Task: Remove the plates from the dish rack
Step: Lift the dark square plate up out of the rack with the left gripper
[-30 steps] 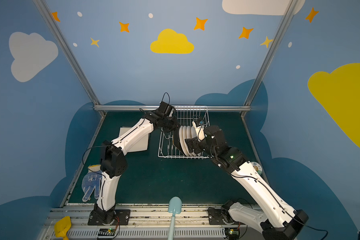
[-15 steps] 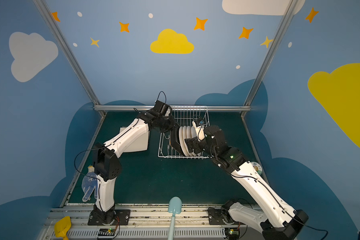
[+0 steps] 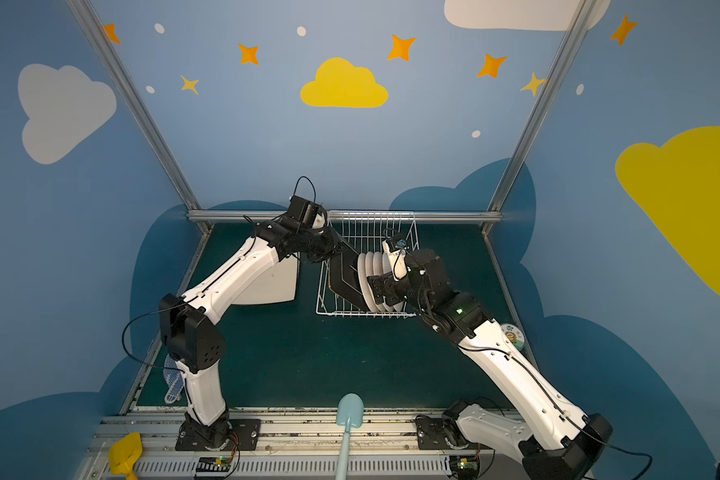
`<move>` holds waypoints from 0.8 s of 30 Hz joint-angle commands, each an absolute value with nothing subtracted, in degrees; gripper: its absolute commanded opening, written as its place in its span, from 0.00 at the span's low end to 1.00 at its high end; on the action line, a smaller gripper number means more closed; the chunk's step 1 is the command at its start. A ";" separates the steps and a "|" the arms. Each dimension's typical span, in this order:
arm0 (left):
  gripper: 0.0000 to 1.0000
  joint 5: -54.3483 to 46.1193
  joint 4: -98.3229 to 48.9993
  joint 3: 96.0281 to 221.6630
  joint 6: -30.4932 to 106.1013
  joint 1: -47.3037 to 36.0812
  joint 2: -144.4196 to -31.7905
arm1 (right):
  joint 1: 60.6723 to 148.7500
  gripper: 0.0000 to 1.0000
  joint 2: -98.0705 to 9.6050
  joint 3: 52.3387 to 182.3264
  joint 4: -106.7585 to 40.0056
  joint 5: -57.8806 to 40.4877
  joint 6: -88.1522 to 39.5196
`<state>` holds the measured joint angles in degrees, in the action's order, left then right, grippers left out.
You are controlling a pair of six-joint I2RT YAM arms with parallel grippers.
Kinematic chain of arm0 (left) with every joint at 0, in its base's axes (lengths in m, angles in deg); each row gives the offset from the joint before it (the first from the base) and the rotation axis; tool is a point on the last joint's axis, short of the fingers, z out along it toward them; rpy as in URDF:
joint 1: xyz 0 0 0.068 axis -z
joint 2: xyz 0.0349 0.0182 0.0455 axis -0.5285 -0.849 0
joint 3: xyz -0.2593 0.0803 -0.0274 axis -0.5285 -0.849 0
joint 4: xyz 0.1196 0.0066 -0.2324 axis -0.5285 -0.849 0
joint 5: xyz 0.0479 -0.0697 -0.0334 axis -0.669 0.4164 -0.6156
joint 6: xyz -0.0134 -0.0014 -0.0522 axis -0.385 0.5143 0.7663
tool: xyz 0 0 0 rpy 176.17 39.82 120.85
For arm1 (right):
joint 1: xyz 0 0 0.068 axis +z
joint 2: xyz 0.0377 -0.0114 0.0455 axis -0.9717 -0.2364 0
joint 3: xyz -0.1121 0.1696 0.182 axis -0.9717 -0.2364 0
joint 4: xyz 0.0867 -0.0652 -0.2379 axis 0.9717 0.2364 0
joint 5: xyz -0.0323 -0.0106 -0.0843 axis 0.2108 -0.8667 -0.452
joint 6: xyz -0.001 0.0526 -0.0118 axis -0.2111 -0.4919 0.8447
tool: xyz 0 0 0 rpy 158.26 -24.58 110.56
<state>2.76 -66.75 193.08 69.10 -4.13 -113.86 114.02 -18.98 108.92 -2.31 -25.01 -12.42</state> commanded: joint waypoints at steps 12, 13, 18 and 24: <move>0.03 12.93 -55.16 188.75 71.03 -7.37 -105.58 | 113.77 0.92 -20.46 111.11 -4.05 -23.33 -13.95; 0.03 13.24 -55.17 188.64 71.03 -7.52 -105.35 | 113.75 0.92 -20.63 111.32 -4.13 -23.11 -14.07; 0.03 14.28 -56.66 189.10 70.28 -8.37 -104.51 | 113.79 0.92 -20.94 111.86 -4.66 -22.79 -14.20; 0.03 14.86 -59.05 188.82 68.79 -9.67 -102.86 | 113.77 0.92 -20.59 112.41 -4.75 -23.40 -13.99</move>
